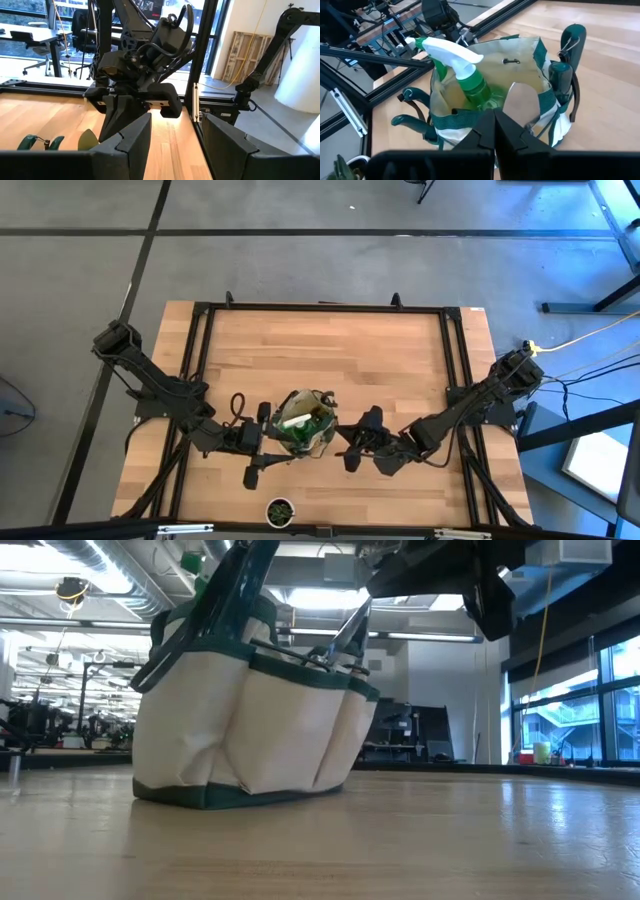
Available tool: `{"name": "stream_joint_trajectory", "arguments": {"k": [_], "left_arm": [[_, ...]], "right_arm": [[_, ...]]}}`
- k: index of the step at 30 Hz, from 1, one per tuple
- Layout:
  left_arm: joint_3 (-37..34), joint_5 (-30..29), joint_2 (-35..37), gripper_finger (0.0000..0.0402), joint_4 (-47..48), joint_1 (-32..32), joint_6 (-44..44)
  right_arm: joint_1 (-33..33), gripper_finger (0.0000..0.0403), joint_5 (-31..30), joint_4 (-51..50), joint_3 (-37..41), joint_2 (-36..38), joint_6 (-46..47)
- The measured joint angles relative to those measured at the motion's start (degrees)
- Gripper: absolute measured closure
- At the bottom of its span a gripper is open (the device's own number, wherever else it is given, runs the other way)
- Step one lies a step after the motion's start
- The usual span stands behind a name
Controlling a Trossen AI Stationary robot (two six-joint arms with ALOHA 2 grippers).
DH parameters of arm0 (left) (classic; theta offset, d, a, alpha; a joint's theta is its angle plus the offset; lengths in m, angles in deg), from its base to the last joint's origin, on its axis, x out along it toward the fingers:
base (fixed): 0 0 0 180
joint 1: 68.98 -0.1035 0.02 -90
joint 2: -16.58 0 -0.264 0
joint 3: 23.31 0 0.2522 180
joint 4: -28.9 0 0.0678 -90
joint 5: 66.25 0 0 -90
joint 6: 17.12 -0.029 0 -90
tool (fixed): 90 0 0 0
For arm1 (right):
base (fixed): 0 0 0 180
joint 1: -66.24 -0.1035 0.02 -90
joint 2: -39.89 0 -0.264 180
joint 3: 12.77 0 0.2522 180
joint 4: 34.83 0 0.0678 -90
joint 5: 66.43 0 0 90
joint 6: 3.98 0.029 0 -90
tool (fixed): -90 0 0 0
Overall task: Pick & Place Garden tools in Gardening bag
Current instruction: Adjust the green gardening bag
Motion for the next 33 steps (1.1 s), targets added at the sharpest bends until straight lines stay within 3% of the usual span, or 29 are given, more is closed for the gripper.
{"name": "stream_joint_trajectory", "arguments": {"k": [12, 22, 25, 28, 33], "left_arm": [[0.00, 0.00, 0.00, 0.0231, 0.00, 0.00, 0.02], [0.02, -0.24, 0.00, 0.0231, 0.30, 0.00, 0.00], [0.00, -0.21, 0.57, 0.0231, 2.76, 0.11, 2.38], [0.00, 0.16, 2.38, 0.0231, 6.91, 0.11, 8.54], [0.02, 3.82, 5.49, 0.0231, 21.91, 0.11, 21.82]], "right_arm": [[-0.37, 0.0392, -1.15, 4.82, 0.02, 0.00, -5.77], [-1.38, 0.0306, -0.76, 13.82, 0.01, 0.55, -15.26], [-2.75, 0.0282, 2.63, 14.67, 0.00, 1.81, -17.94], [-4.43, 0.0275, 10.21, 14.05, 0.00, 3.22, -19.43], [-6.30, 0.0283, 20.57, 11.44, -0.02, 3.72, -13.31]]}}
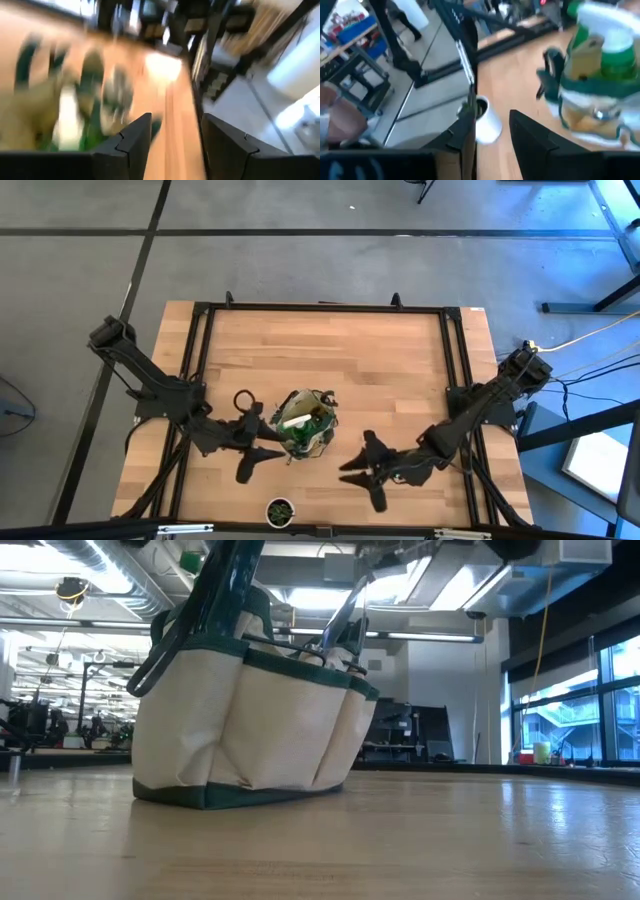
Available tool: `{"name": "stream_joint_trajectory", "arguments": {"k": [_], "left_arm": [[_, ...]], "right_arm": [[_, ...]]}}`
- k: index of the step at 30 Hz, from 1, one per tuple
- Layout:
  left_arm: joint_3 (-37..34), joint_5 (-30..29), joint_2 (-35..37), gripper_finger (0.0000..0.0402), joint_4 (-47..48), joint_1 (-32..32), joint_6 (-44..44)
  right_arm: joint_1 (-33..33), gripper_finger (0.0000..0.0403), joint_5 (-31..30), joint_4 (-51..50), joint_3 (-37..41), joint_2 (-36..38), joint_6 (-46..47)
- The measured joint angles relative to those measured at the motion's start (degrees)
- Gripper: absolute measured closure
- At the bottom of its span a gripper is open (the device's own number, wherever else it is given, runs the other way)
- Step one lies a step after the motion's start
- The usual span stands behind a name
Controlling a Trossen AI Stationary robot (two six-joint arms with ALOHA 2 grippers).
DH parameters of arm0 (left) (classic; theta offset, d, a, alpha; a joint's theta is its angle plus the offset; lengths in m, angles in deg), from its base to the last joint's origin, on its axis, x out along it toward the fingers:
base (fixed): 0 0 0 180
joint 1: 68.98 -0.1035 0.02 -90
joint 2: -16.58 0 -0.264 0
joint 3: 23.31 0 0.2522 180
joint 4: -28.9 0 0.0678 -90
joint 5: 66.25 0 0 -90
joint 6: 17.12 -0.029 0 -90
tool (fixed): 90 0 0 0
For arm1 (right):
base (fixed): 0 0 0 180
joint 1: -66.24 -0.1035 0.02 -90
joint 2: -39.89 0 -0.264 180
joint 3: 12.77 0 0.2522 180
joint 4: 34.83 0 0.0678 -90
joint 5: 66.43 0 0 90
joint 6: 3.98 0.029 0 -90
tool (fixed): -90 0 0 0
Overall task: Pick & Place Garden tools in Gardening bag
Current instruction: Adjust the green gardening bag
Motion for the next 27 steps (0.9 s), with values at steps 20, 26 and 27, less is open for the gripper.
{"name": "stream_joint_trajectory", "arguments": {"k": [20, 26, 27], "left_arm": [[-5.08, 4.68, 1.07, 0.0396, 39.73, -4.73, 33.12], [-9.67, 8.96, 1.07, 0.0400, 26.67, -9.41, 25.81], [-10.29, 9.49, 1.07, 0.0400, 24.29, -10.12, 24.76]], "right_arm": [[8.69, 0.0399, 0.42, -23.35, 0.00, -8.28, 27.62], [9.80, 0.0401, 1.15, -22.03, -0.02, -9.07, 26.38], [9.84, 0.0401, 0.47, -22.01, -0.02, -9.07, 26.30]]}}
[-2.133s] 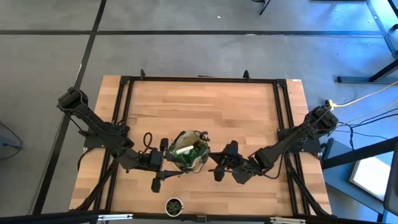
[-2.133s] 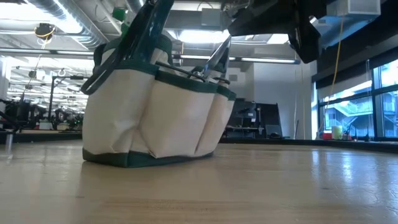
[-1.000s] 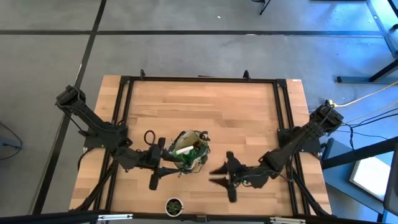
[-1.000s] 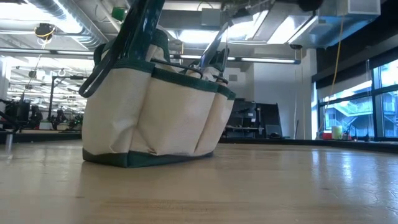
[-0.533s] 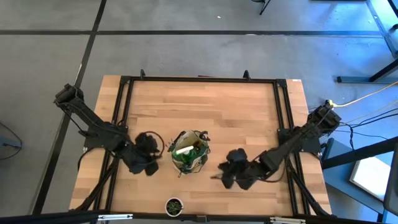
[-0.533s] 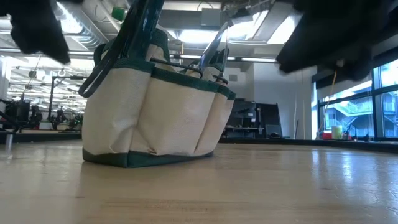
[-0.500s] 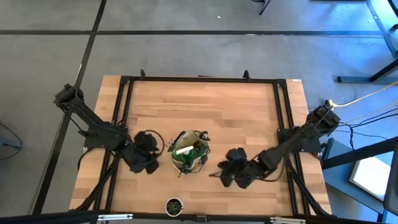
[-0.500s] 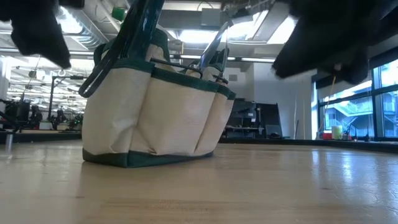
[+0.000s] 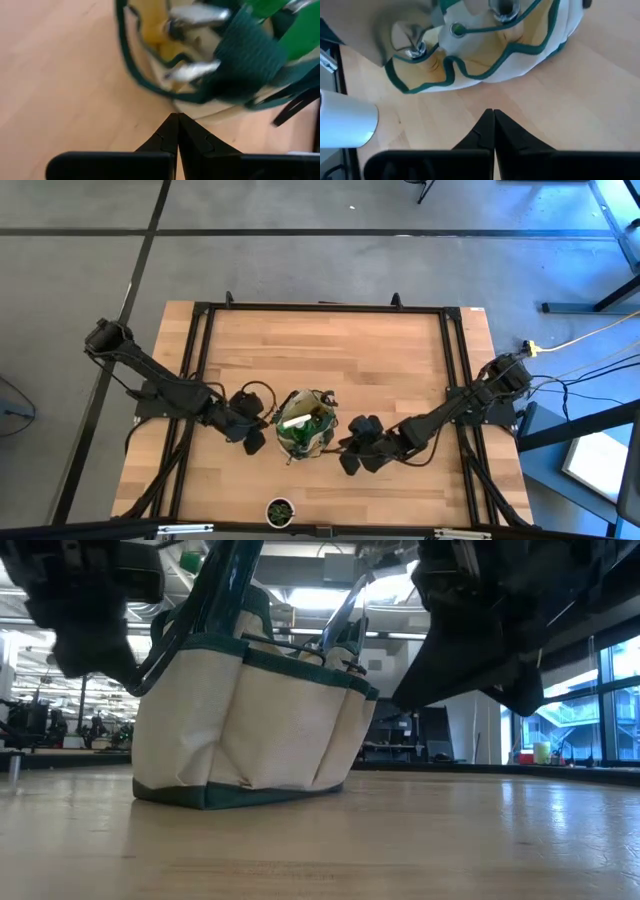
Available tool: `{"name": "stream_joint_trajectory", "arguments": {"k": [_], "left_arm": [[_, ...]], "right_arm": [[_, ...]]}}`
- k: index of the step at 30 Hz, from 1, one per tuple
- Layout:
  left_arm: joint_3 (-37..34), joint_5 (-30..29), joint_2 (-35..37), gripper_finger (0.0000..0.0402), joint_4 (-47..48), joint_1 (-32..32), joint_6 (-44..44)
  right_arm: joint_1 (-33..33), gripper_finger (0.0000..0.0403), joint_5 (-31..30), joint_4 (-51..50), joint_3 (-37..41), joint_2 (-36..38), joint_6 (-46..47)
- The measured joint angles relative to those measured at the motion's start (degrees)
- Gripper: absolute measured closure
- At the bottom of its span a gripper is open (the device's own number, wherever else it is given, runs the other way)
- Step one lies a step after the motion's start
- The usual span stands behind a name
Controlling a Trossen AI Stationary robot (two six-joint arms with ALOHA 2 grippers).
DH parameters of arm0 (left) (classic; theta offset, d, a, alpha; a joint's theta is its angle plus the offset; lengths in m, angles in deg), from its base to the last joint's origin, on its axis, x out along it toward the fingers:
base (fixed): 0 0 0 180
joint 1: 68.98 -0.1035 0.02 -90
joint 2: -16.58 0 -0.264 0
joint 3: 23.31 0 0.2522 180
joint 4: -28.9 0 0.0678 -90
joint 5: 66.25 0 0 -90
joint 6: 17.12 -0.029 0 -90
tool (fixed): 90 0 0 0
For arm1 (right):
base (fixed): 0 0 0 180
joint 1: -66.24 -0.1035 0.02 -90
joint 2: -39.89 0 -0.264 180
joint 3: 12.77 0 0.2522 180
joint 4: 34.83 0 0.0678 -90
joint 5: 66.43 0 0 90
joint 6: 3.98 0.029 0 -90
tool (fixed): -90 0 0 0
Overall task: Pick & Place Garden tools in Gardening bag
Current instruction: Adjust the green gardening bag
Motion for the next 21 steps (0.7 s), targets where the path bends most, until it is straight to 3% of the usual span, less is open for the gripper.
{"name": "stream_joint_trajectory", "arguments": {"k": [3, 9, 21], "left_arm": [[-1.53, 2.77, 0.00, 0.0400, -5.55, -1.65, -2.40], [-2.06, 5.57, -1.67, 0.0400, -7.70, -2.37, -2.78], [-2.06, 17.97, -13.33, 0.0400, -24.65, -7.43, -9.29]], "right_arm": [[0.19, 0.0401, -2.79, -0.38, 0.00, 0.00, -0.08], [1.38, 0.0402, -9.07, -0.38, 0.00, 0.00, -1.49], [3.81, 0.0402, -10.43, 1.85, -0.07, -1.15, -4.77]]}}
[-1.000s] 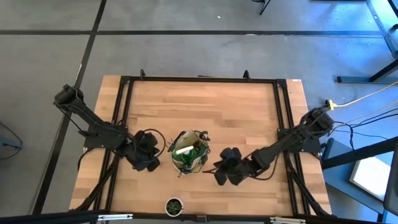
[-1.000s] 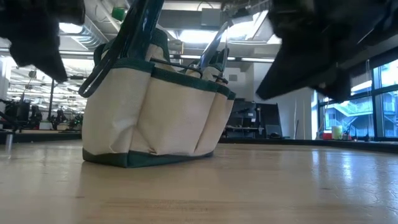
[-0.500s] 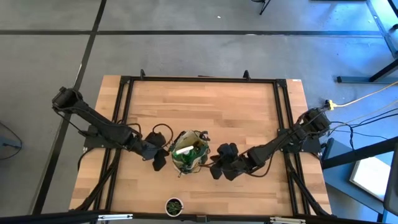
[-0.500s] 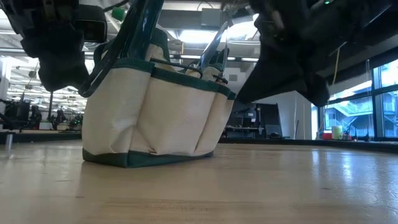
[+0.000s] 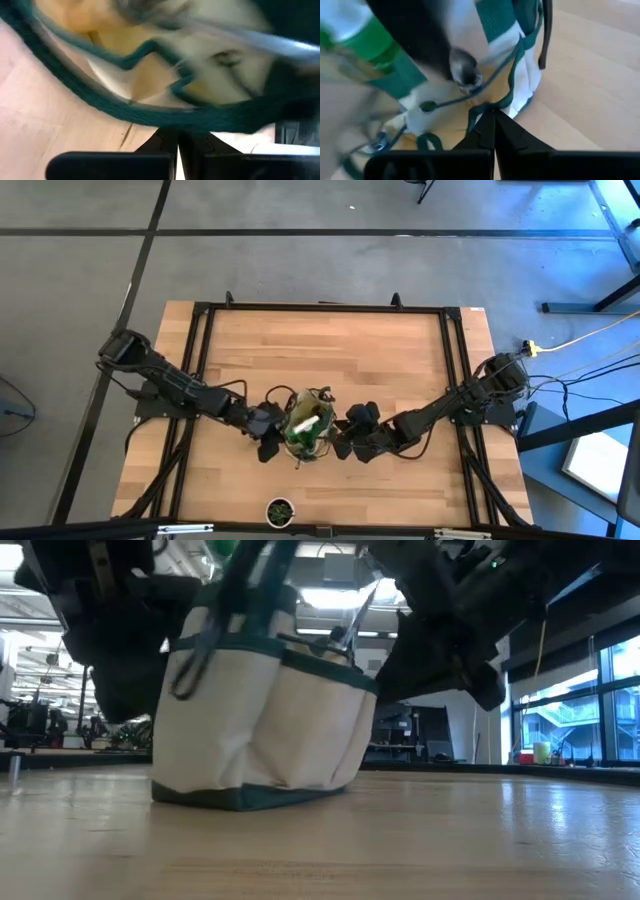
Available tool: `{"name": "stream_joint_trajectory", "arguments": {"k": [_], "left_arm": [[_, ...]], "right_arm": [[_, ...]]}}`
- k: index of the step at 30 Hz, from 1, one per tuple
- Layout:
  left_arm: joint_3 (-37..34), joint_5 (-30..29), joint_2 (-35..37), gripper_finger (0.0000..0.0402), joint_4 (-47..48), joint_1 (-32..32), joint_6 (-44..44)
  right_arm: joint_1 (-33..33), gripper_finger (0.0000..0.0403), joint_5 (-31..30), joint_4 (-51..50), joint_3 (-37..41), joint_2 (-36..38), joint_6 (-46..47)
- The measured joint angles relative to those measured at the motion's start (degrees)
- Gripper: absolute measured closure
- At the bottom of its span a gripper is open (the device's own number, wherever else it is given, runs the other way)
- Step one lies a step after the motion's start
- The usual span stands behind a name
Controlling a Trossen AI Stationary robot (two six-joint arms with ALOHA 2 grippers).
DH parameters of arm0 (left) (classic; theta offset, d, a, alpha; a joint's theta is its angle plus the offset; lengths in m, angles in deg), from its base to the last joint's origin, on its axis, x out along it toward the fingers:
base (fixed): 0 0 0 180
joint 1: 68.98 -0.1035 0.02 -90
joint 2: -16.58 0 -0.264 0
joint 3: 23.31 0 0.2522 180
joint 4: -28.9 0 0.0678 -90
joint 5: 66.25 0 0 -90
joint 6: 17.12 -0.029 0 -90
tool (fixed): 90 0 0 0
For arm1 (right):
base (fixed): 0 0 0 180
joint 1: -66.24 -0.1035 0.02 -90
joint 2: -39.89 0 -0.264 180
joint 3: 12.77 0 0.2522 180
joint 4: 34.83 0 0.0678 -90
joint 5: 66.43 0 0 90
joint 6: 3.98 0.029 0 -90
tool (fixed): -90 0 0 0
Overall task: Pick & Place Garden tools in Gardening bag
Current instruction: Adjust the green gardening bag
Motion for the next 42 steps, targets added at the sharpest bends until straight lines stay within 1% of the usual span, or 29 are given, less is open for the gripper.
{"name": "stream_joint_trajectory", "arguments": {"k": [3, 7, 19, 25, 32, 37, 42], "left_arm": [[0.00, 1.80, -1.60, 0.0400, -1.45, -1.18, -0.46], [0.00, 1.93, -1.67, 0.0400, -2.15, -1.78, -1.06], [0.00, 3.26, -1.71, 0.0400, -5.49, -0.83, -1.91], [0.00, 3.58, -1.73, 0.0400, -5.32, -0.64, -1.92], [0.00, 3.87, -1.64, 0.0400, -4.63, -0.57, -1.87], [0.00, 3.81, -0.20, 0.0400, -1.29, -0.32, -1.56], [0.00, 1.25, 2.01, 0.0400, 2.87, 0.73, -0.86]], "right_arm": [[0.60, 0.0403, -0.08, 1.62, 0.09, -0.36, -1.65], [1.16, 0.0403, 0.11, 3.74, 0.07, -0.67, -3.95], [1.44, 0.0403, -0.17, 5.22, 0.07, -0.67, -6.79], [1.46, 0.0403, -0.09, 5.16, 0.07, -0.67, -7.14], [1.23, 0.0403, 0.07, 5.09, 0.07, -0.67, -7.25], [0.79, 0.0403, 0.09, 4.79, 0.07, -0.64, -7.55], [0.15, 0.0403, 0.05, 4.15, 0.07, -0.43, -7.76]]}}
